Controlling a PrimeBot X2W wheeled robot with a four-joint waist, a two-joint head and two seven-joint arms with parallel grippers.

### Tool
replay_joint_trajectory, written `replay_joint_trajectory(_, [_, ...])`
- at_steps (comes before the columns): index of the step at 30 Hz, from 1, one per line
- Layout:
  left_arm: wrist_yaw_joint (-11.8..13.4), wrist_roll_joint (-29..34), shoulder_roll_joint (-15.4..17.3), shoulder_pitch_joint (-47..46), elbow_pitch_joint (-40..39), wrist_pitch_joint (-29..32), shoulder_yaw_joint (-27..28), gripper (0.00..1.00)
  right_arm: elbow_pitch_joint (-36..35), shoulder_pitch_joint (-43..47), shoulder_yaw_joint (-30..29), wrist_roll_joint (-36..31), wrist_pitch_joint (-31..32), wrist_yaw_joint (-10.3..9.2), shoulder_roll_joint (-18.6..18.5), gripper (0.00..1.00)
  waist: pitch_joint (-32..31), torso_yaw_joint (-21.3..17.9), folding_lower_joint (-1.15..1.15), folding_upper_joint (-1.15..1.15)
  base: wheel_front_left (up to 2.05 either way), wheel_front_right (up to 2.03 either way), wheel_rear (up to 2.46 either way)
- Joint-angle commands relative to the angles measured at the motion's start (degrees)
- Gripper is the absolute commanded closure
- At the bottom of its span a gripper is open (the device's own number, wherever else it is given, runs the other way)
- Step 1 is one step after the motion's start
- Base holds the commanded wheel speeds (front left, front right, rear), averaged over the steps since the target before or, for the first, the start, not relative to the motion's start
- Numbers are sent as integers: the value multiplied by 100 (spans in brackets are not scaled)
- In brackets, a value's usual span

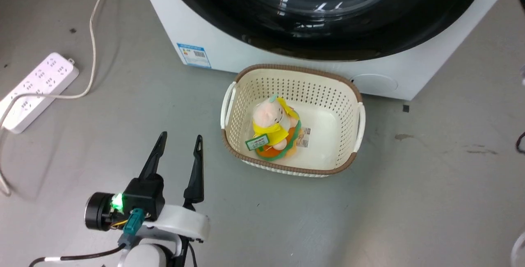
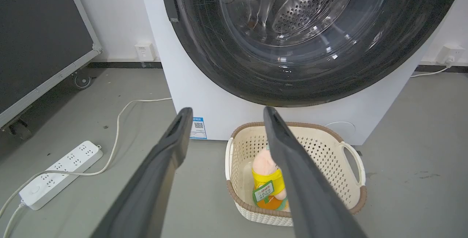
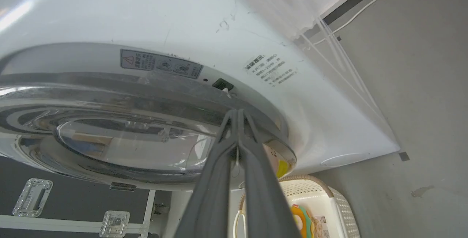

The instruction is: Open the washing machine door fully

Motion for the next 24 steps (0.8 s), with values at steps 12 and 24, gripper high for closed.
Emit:
replay_joint_trajectory(12, [81, -91, 7, -327, 42, -206, -160, 0, 1599, -1651, -710, 143, 686, 6, -539, 100, 408, 221, -1, 0, 0, 0, 0])
replay_joint_trajectory(24, [138, -137, 7, -487, 89, -350, -264, 0, 2636, -2671, -1251, 417, 1388, 6, -794, 100, 684, 363, -1, 0, 0, 0, 0])
